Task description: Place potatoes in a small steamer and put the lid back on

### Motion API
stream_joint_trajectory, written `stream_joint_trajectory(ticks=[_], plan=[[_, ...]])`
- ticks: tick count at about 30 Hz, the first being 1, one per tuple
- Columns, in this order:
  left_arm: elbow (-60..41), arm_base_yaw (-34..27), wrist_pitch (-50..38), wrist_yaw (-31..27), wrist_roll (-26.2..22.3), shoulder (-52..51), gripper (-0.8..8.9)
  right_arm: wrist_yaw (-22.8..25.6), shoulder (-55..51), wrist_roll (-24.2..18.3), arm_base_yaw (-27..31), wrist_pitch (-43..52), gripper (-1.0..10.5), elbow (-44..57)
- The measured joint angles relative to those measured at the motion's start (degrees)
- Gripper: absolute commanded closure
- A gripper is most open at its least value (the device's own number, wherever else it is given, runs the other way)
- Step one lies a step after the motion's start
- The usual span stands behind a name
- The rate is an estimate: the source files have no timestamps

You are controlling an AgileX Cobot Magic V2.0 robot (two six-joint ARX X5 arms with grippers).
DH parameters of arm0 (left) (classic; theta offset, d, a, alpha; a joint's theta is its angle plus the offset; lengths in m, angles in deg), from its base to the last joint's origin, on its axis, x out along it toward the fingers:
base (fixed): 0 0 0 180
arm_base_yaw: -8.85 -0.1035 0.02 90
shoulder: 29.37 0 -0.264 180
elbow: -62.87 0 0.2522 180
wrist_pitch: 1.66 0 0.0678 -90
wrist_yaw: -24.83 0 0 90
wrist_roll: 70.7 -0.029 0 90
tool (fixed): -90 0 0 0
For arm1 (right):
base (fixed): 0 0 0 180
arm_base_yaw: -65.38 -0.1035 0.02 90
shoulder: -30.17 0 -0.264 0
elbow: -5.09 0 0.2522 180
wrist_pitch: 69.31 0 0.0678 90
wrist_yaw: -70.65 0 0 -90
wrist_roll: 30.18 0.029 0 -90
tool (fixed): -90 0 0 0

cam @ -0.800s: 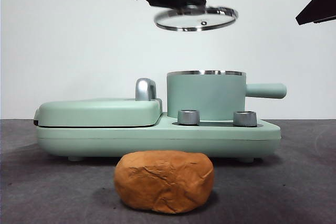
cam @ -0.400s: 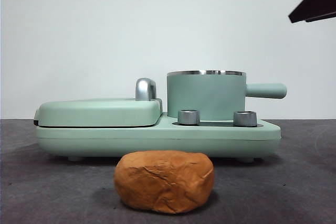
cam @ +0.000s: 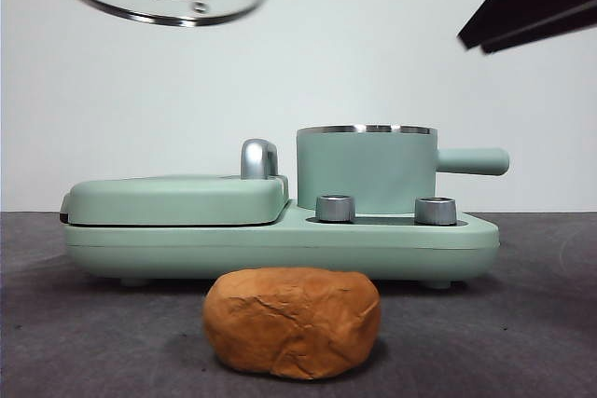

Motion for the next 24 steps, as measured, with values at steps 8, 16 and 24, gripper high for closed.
stream_joint_trajectory(ticks=[8, 16, 24], plan=[[-1.75, -2.73, 12.13, -3.85, 1.88, -10.40, 7.98, 1.07, 10.80, -0.83, -7.43, -0.70, 6.1, -2.93], [-1.75, -5.62, 19.19, -4.35, 2.08, -17.40, 7.98, 3.10, 21.57, -3.61, -14.71, 2.32, 6.1, -3.54], [-1.75, -7.37, 23.87, -5.03, 2.08, -19.26, 7.98, 3.10, 29.18, -4.61, -19.87, 7.54, 6.0, -3.56]])
